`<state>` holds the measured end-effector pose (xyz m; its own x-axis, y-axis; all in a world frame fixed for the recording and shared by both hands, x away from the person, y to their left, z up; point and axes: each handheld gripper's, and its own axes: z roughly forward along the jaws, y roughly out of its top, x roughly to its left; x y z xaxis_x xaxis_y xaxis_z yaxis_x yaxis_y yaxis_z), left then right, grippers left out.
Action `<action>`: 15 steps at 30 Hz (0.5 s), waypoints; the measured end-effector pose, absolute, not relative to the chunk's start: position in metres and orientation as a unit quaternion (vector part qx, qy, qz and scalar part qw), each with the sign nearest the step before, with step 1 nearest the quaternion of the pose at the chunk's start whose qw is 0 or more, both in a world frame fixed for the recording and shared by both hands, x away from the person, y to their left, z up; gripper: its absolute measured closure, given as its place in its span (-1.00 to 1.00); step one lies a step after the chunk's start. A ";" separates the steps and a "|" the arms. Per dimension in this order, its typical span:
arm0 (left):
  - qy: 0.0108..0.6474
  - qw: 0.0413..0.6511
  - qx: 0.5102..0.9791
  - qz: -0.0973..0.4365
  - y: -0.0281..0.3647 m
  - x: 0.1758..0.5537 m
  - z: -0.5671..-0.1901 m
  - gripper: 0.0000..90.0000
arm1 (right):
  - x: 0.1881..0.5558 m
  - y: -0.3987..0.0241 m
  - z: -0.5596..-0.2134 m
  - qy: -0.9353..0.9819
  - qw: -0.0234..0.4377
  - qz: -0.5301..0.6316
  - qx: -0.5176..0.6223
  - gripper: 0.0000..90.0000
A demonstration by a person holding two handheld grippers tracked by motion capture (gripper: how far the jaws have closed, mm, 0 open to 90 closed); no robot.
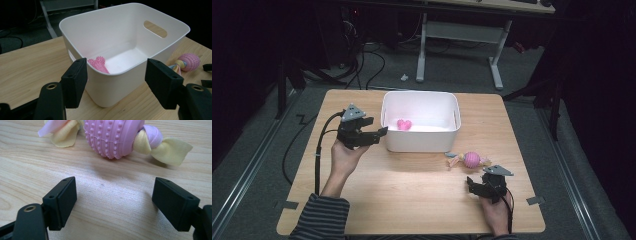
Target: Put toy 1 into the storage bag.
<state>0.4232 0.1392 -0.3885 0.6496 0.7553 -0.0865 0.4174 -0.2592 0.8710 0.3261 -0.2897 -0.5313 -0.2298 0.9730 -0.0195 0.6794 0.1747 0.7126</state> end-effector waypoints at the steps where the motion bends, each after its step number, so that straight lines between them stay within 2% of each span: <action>1: 0.379 0.476 0.773 0.177 0.139 0.423 -0.389 -0.23 | 0.326 -0.290 -0.531 0.726 0.247 0.297 0.569 -0.56; 15: 0.401 0.479 0.761 0.174 0.159 0.404 -0.409 -0.23 | 0.326 -0.290 -0.531 0.726 0.247 0.297 0.569 -0.56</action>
